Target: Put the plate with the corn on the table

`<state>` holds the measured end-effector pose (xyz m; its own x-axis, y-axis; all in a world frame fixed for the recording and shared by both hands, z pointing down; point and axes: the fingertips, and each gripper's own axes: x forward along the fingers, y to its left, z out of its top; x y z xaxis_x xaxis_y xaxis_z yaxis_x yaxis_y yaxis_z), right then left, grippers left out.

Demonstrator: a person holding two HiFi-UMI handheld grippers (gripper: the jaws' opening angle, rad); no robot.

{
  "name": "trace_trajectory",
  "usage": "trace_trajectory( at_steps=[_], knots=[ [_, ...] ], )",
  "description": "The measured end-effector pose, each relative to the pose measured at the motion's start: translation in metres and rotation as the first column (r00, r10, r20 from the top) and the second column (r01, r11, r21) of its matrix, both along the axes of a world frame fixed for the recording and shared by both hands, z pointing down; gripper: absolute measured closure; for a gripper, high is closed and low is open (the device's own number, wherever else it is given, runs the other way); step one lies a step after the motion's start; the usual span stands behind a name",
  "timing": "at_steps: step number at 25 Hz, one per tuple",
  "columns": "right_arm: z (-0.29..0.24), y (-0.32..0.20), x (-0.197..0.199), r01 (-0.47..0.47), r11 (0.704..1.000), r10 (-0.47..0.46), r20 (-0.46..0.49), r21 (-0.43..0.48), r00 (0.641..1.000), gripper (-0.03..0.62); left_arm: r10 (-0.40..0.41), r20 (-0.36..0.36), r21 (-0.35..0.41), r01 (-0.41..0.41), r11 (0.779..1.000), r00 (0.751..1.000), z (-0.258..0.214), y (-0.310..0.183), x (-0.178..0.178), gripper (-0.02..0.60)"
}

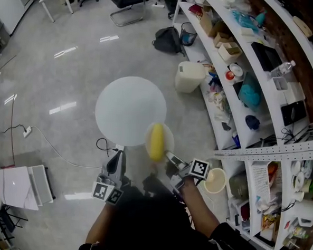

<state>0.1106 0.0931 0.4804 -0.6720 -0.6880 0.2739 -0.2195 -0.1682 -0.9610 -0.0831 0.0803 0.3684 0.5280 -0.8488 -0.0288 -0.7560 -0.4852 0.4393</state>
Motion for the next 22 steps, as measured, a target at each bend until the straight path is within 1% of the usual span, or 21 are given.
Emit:
trace_trajectory(
  at_steps=[3, 6, 11, 15, 18, 22],
  knots=[
    [0.002, -0.017, 0.006, 0.023, 1.000, -0.023, -0.002, -0.008, 1.000, 0.551, -0.012, 0.018, 0.017, 0.012, 1.000, 1.000, -0.004, -0.013, 0.007, 0.578],
    [0.003, -0.038, 0.012, 0.037, 0.999, -0.037, 0.002, 0.004, 0.999, 0.549, -0.021, 0.037, 0.038, 0.019, 0.999, 0.999, -0.009, -0.026, 0.014, 0.578],
    [0.013, -0.064, 0.022, 0.042, 0.999, -0.042, -0.007, 0.005, 0.999, 0.551, -0.032, 0.033, 0.042, 0.031, 0.999, 0.999, -0.010, -0.046, 0.019, 0.578],
    [0.021, -0.089, 0.023, 0.037, 0.999, -0.037, 0.003, 0.012, 0.999, 0.551, -0.021, 0.023, 0.038, 0.020, 0.999, 1.000, -0.005, -0.066, 0.022, 0.578],
    [0.030, -0.105, 0.026, 0.046, 0.999, -0.046, -0.009, 0.023, 0.999, 0.551, -0.005, 0.009, 0.038, 0.004, 0.999, 1.000, 0.000, -0.082, 0.028, 0.578],
    [0.042, -0.124, 0.029, 0.064, 0.998, -0.063, -0.032, 0.025, 0.998, 0.551, 0.016, 0.014, 0.041, -0.016, 0.999, 1.000, 0.003, -0.106, 0.034, 0.578]
  ],
)
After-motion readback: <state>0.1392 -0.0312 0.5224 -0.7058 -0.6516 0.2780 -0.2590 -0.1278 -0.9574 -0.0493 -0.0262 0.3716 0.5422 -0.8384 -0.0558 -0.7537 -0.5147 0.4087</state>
